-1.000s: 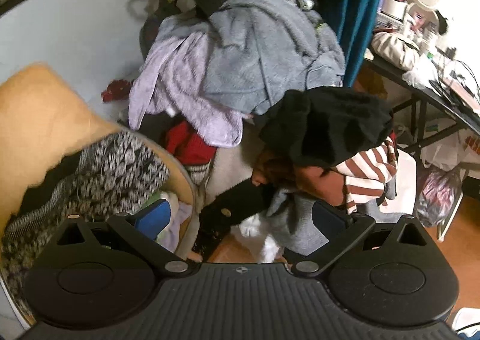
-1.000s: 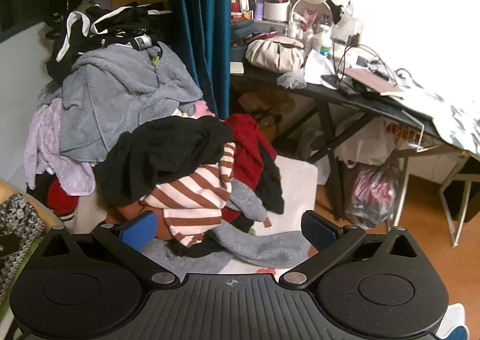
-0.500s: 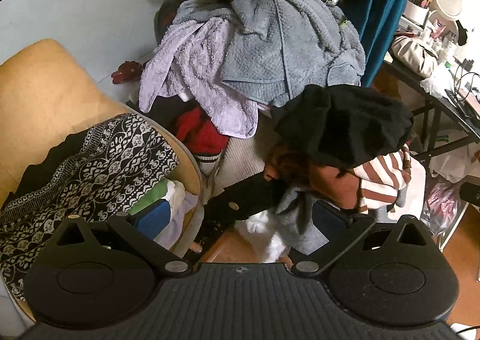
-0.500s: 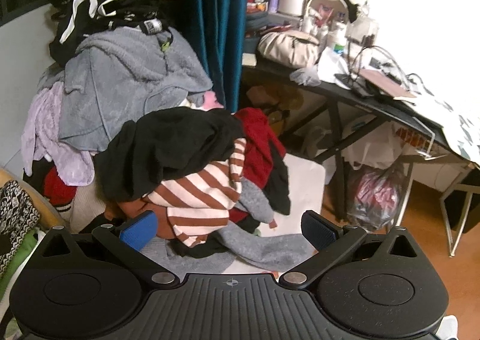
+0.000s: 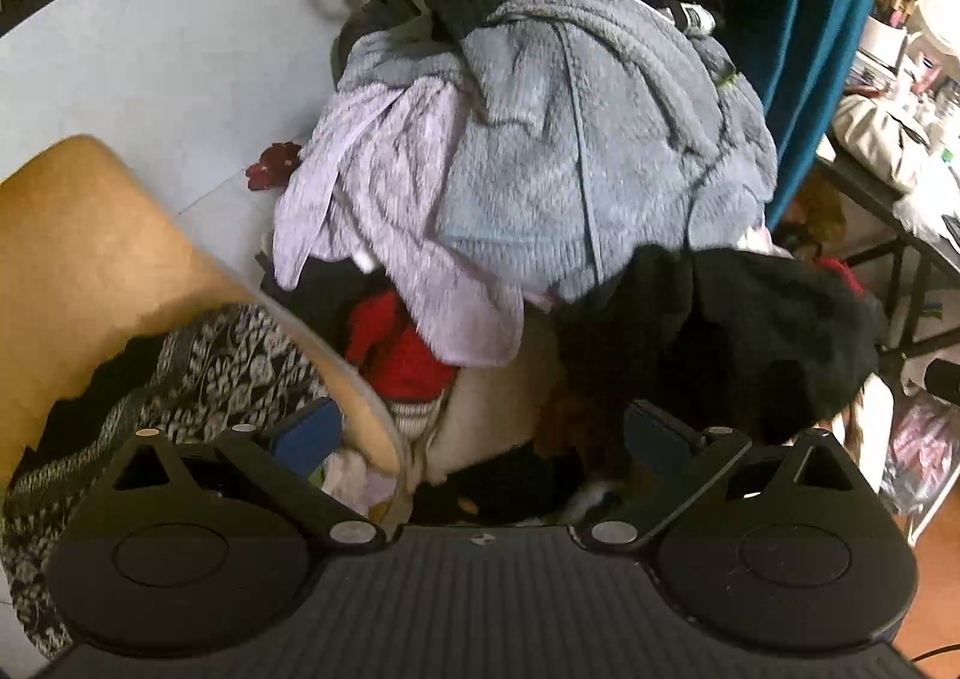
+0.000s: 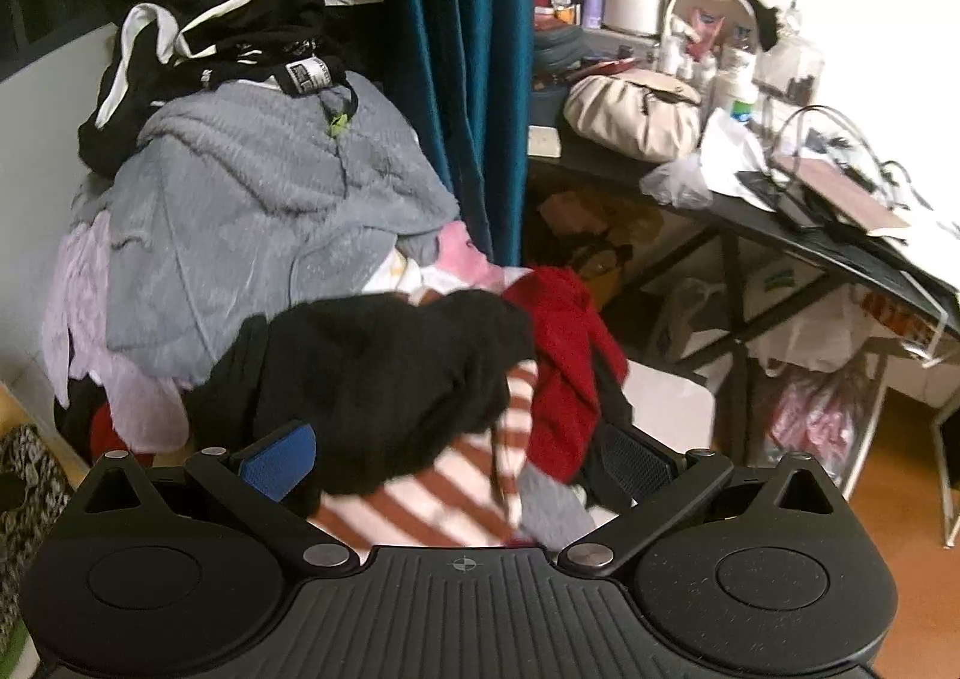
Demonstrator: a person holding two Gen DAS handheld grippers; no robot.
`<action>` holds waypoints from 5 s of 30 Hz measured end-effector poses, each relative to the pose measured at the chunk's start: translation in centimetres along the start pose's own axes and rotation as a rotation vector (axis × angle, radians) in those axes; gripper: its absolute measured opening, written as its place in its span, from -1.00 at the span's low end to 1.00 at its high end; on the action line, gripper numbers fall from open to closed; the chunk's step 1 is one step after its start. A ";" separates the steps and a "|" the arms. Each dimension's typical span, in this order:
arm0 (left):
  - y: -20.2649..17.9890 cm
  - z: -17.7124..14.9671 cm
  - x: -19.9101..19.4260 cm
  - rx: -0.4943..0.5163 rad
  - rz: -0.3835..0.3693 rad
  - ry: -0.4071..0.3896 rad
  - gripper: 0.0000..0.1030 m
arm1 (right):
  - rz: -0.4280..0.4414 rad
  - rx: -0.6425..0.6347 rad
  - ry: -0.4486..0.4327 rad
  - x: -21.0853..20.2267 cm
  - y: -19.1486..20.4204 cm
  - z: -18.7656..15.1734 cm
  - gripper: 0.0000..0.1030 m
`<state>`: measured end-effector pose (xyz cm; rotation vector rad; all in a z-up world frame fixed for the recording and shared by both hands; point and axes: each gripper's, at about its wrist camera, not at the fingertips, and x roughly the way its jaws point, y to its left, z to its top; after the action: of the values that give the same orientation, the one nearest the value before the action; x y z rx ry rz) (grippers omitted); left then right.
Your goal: Fold clothes
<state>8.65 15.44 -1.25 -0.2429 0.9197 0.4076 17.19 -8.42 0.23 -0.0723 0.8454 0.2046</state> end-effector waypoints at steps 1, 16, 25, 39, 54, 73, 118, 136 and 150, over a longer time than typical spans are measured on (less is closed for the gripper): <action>-0.4 0.7 0.4 -0.005 0.007 -0.001 0.99 | 0.012 0.002 0.006 0.8 -0.3 0.8 0.99; -4.3 7.8 6.5 -0.018 0.095 0.046 0.99 | 0.090 -0.066 0.020 9.0 -1.6 6.8 0.99; -4.4 10.6 10.0 0.063 0.054 0.059 0.99 | 0.043 -0.068 0.042 11.2 0.7 7.9 0.99; -1.8 21.1 19.8 0.230 -0.033 0.048 0.99 | 0.033 0.086 -0.001 16.5 9.9 13.4 0.99; -1.5 22.9 27.7 0.288 -0.259 0.083 1.00 | -0.051 0.018 0.026 26.5 17.0 15.2 0.99; -5.4 21.3 28.7 0.314 -0.317 0.054 1.00 | -0.065 0.077 0.020 27.5 17.2 14.9 0.99; -11.4 23.1 30.7 0.310 -0.257 0.102 1.00 | -0.068 0.108 0.025 28.0 16.9 14.9 0.99; -13.7 22.2 30.5 0.274 -0.266 0.026 1.00 | -0.035 0.105 0.027 27.7 16.5 14.8 0.99; -16.9 20.4 23.7 0.320 -0.209 -0.043 0.99 | 0.036 0.214 -0.088 18.8 8.7 14.0 0.99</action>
<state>43.53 13.47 -7.93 -0.0356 0.8933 0.0691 37.79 4.93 -4.44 0.1517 0.7771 0.1489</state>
